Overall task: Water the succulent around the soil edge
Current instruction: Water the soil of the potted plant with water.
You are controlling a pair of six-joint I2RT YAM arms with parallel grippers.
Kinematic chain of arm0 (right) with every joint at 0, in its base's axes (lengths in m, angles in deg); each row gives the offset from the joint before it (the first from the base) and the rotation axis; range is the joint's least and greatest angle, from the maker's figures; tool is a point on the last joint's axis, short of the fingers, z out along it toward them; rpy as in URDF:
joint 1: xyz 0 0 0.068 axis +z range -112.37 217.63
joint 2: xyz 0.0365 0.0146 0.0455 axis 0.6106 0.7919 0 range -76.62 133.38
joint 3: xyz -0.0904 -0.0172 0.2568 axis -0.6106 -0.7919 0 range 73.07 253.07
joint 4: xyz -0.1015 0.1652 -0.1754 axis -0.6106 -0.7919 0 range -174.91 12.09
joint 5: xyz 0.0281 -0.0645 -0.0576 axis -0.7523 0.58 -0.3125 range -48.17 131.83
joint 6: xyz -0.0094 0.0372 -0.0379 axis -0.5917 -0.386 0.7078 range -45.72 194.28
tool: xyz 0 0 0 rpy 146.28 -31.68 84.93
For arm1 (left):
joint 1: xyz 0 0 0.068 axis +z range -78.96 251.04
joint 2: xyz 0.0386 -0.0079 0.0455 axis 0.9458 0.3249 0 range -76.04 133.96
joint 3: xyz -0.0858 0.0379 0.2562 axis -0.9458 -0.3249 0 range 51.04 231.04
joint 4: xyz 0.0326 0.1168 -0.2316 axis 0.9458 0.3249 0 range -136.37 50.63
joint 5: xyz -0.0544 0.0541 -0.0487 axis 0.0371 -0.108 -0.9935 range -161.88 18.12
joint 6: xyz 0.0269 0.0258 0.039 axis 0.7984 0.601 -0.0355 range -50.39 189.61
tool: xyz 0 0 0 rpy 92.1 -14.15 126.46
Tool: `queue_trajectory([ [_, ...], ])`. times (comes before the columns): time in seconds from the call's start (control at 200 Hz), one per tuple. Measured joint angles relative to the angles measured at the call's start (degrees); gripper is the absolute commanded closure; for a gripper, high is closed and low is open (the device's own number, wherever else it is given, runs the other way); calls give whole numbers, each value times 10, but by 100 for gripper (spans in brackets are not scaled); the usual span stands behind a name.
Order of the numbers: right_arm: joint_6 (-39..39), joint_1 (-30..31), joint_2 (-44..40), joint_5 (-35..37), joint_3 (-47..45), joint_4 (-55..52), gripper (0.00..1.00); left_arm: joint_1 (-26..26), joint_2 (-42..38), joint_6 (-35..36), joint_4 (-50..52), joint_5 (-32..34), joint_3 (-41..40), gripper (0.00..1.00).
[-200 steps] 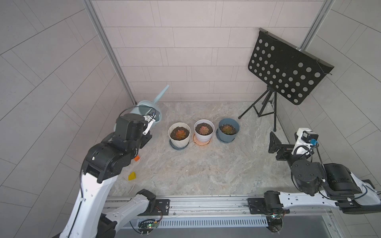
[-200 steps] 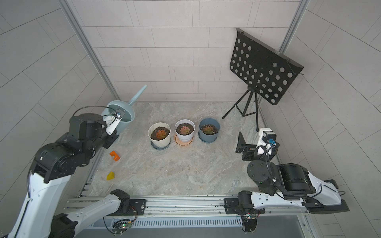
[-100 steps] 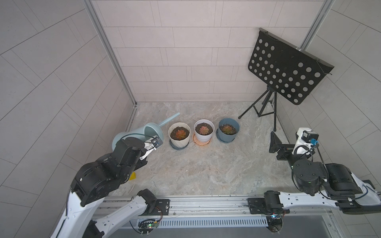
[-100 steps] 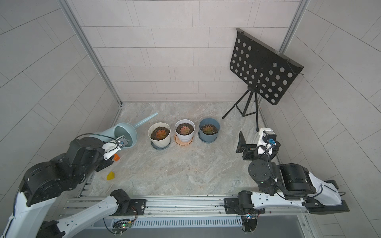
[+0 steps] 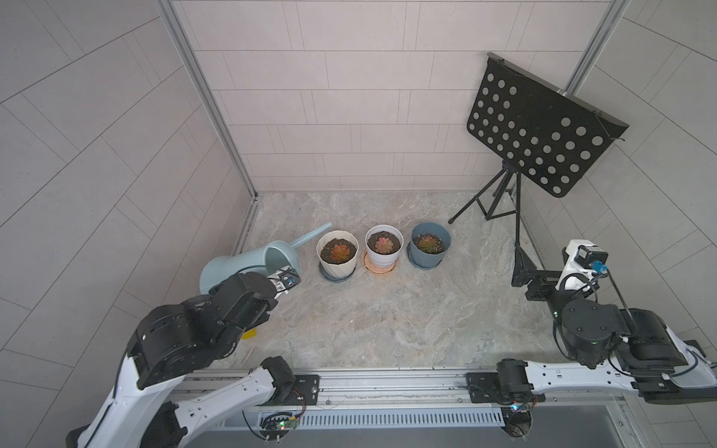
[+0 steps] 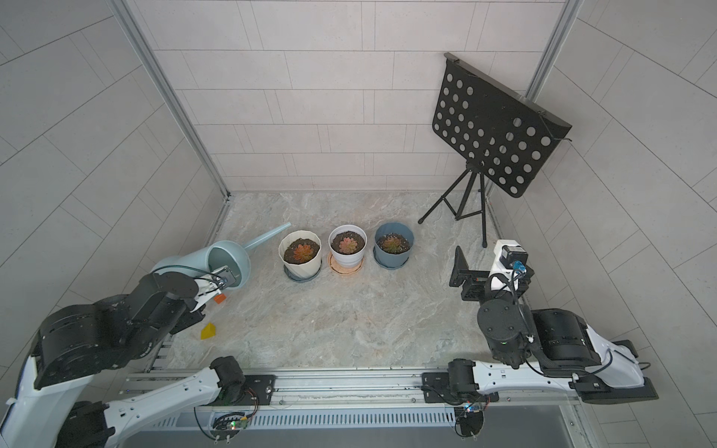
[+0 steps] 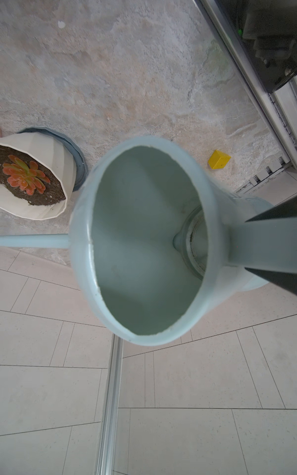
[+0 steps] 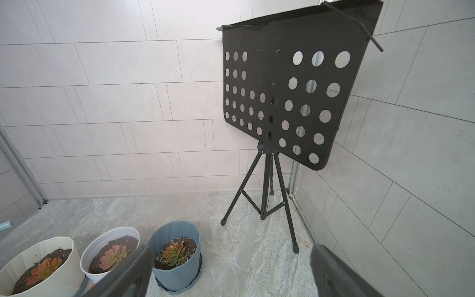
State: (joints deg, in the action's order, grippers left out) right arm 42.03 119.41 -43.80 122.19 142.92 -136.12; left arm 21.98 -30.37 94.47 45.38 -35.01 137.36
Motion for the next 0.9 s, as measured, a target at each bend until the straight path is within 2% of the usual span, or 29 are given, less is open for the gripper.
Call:
queue_trajectory([
  [0.435,36,0,12,3,0,13,0,-38,20,-8,0,-15,-10,100],
  [0.901,42,-1,9,5,-9,20,0,-41,25,-7,0,-29,-57,100],
])
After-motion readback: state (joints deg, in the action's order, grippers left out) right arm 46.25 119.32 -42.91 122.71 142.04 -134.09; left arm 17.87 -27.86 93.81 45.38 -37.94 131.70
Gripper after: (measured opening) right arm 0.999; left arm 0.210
